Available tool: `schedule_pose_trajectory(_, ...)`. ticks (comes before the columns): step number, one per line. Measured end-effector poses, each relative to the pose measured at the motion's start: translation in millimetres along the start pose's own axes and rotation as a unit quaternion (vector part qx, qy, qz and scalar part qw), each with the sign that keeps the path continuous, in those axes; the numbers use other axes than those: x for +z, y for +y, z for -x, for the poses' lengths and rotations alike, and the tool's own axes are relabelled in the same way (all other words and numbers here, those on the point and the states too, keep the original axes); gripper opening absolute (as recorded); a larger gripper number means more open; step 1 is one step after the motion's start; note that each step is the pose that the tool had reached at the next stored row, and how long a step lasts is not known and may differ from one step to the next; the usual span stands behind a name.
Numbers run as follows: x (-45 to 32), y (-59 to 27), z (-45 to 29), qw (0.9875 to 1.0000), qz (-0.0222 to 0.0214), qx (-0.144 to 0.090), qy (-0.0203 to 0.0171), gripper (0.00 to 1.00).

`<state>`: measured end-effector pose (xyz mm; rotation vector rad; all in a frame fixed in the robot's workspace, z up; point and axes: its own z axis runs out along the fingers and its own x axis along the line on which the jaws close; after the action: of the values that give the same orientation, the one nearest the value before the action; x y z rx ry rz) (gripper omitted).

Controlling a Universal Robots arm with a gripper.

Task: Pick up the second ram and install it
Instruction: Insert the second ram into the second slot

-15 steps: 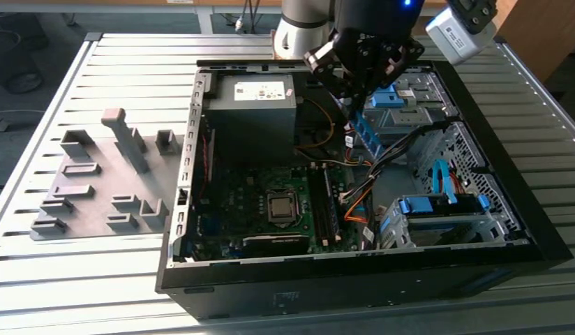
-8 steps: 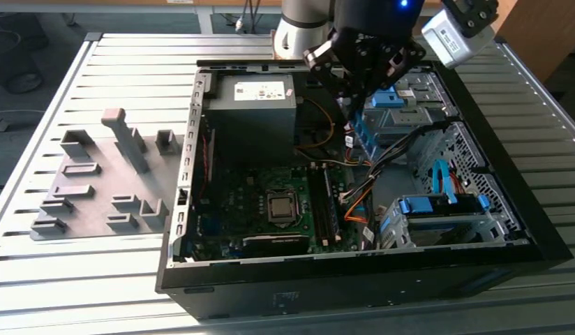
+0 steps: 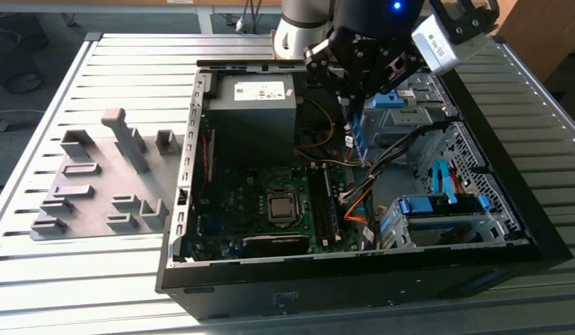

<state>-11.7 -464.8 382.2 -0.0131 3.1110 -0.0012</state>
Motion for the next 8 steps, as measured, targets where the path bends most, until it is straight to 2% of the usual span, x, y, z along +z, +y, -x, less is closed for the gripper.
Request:
schedule_pose_trajectory(4,0.9,0.0,0.0,0.9994,-0.0011,0.036,0.0,0.14)
schedule_pose_trajectory(8,1.4,0.0,-0.1,0.9977,-0.002,0.067,0.0,0.14)
